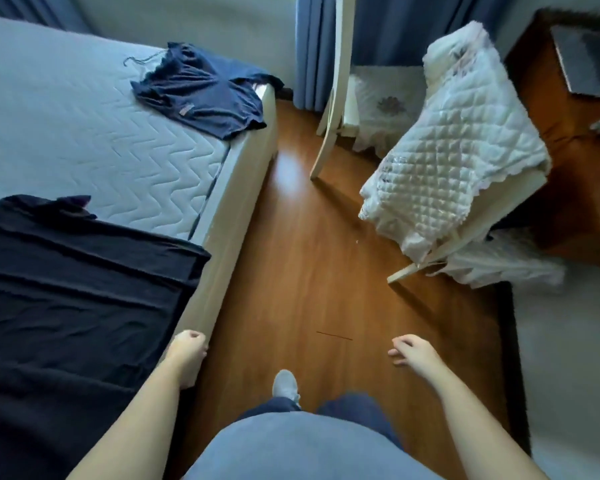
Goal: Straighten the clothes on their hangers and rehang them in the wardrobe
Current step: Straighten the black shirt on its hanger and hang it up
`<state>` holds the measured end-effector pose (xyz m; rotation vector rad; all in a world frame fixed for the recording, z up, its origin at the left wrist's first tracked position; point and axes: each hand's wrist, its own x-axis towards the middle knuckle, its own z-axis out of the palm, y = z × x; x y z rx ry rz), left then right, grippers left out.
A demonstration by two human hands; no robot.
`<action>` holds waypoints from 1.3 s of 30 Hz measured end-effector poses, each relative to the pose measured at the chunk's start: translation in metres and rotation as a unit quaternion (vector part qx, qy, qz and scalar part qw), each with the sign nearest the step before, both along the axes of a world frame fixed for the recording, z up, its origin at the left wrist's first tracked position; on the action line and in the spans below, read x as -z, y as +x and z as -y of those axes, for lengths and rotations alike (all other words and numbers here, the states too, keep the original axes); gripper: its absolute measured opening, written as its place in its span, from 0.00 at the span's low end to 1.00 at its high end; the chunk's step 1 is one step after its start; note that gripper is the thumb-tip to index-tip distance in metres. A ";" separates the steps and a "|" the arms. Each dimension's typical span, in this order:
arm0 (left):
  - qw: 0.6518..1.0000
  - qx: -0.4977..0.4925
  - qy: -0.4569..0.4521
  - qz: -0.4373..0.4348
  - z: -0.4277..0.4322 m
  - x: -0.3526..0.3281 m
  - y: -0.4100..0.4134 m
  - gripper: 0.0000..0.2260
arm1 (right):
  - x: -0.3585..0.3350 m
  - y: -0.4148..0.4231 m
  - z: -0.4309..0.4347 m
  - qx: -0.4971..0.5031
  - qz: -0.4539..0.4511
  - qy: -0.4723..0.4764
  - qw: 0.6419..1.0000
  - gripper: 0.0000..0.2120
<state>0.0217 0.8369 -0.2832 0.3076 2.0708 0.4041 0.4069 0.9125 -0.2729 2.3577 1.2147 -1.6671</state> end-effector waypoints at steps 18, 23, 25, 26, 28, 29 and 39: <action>0.957 -0.263 0.116 -0.027 -0.158 -0.029 -0.016 0.08 | -0.018 -0.203 -0.389 -0.288 -0.012 0.021 0.957 0.05; 0.894 -0.432 0.110 -0.036 -0.097 -0.013 -0.064 0.06 | -0.012 -0.337 -0.376 -0.383 -0.018 0.044 0.922 0.08; 0.891 -0.446 0.085 -0.028 -0.071 -0.008 -0.095 0.07 | -0.002 -0.386 -0.348 -0.408 -0.016 0.027 0.913 0.09; 0.893 -0.444 0.074 -0.027 -0.058 -0.006 -0.113 0.07 | 0.001 -0.409 -0.333 -0.415 -0.021 0.015 0.909 0.07; 0.903 -0.426 0.049 -0.029 -0.035 -0.005 -0.152 0.08 | 0.006 -0.451 -0.299 -0.441 -0.016 -0.009 0.897 0.04; 0.906 -0.420 0.040 -0.034 -0.024 -0.005 -0.173 0.09 | 0.009 -0.470 -0.285 -0.452 -0.019 -0.016 0.892 0.04; 0.877 -0.476 0.013 -0.056 -0.002 0.008 -0.295 0.07 | 0.030 -0.608 -0.273 -0.538 0.003 -0.060 0.841 0.07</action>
